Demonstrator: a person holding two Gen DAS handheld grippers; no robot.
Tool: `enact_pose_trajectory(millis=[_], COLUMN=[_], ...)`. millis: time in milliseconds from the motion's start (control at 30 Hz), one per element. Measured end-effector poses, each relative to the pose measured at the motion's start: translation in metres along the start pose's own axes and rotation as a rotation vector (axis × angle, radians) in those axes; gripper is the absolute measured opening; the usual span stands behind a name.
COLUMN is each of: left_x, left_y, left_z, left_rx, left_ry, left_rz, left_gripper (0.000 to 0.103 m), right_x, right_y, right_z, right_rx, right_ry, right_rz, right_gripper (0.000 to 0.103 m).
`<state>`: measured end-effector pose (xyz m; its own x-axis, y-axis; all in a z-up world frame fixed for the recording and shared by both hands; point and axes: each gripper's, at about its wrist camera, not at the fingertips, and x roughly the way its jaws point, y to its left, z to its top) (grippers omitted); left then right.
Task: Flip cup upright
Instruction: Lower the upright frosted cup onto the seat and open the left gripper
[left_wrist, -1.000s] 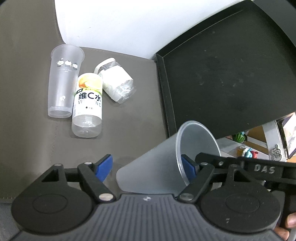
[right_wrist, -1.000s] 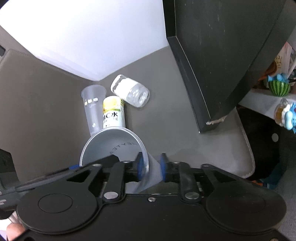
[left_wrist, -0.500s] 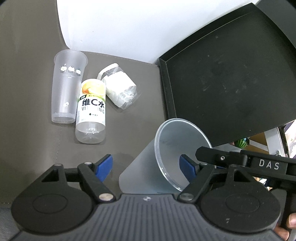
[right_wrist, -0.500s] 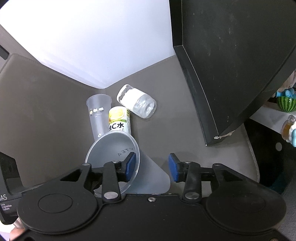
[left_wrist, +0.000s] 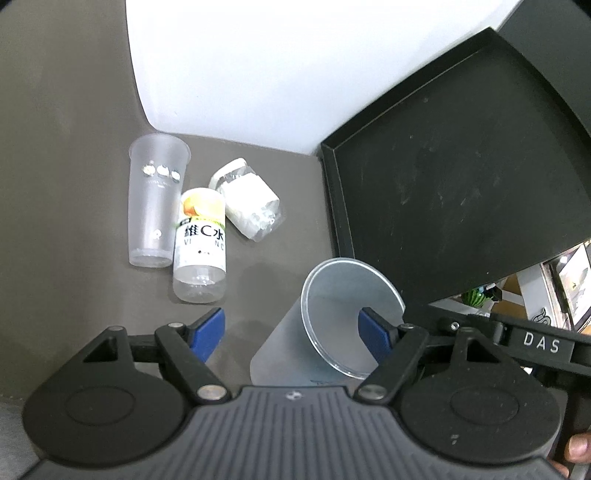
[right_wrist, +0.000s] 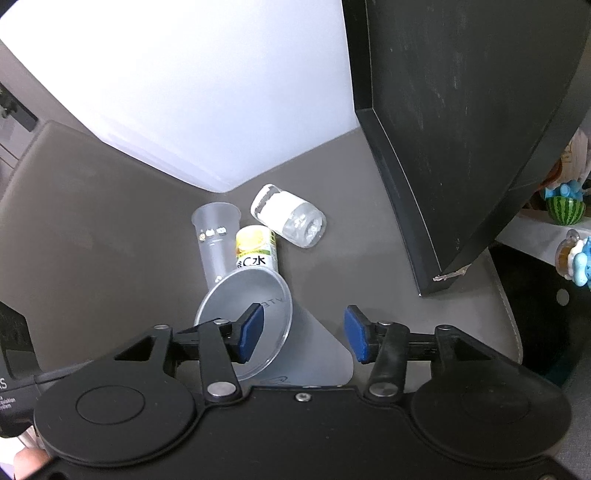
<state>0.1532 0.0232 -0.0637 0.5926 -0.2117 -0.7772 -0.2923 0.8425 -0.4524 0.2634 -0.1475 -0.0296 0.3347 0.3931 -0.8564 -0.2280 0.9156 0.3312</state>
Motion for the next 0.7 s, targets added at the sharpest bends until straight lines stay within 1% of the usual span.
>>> enact_pose_trajectory(millis=[100,167,233,400,433,467,500,600,700], left_x=[-0.011,-0.018,-0.025,-0.037,-0.039,-0.042,-0.043,-0.051,-0.059], left_y=[0.000,-0.001,-0.002,-0.005,-0.005,-0.005,-0.004,-0.001,0.002], left_z=[-0.002,-0.004,-0.007,-0.015,-0.016,-0.018,-0.019,-0.022,-0.026], left_rx=[0.007,0.014,0.023,0.034,0.034,0.033,0.033,0.038,0.043], left_ry=[-0.021,-0.032,-0.042,-0.054,-0.057,-0.059,-0.058,-0.059,-0.070], left_rz=[0.013,0.021,0.028,0.040,0.043,0.046,0.050,0.062,0.070], left_gripper=[0.078,0.078,0.078,0.078,0.078,0.078,0.078,0.078,0.079], right_x=[-0.009,-0.015,-0.020,-0.027,-0.029,-0.031,-0.032,-0.036,-0.039], right_y=[0.001,0.001,0.000,-0.001,-0.002,-0.002,-0.003,-0.002,-0.001], right_z=[-0.005,-0.010,-0.016,-0.028,-0.031,-0.033,-0.035,-0.041,-0.046], right_rx=[-0.011,-0.020,-0.031,-0.051,-0.056,-0.062,-0.069,-0.095,-0.121], right_ry=[-0.041,-0.070,-0.095,-0.120,-0.127,-0.135,-0.146,-0.176,-0.176], right_rz=[0.005,0.003,-0.001,0.008,0.009,0.009,0.008,-0.008,-0.016], right_gripper=[0.054,0.063,0.065,0.066,0.069,0.075,0.078,0.080,0.082])
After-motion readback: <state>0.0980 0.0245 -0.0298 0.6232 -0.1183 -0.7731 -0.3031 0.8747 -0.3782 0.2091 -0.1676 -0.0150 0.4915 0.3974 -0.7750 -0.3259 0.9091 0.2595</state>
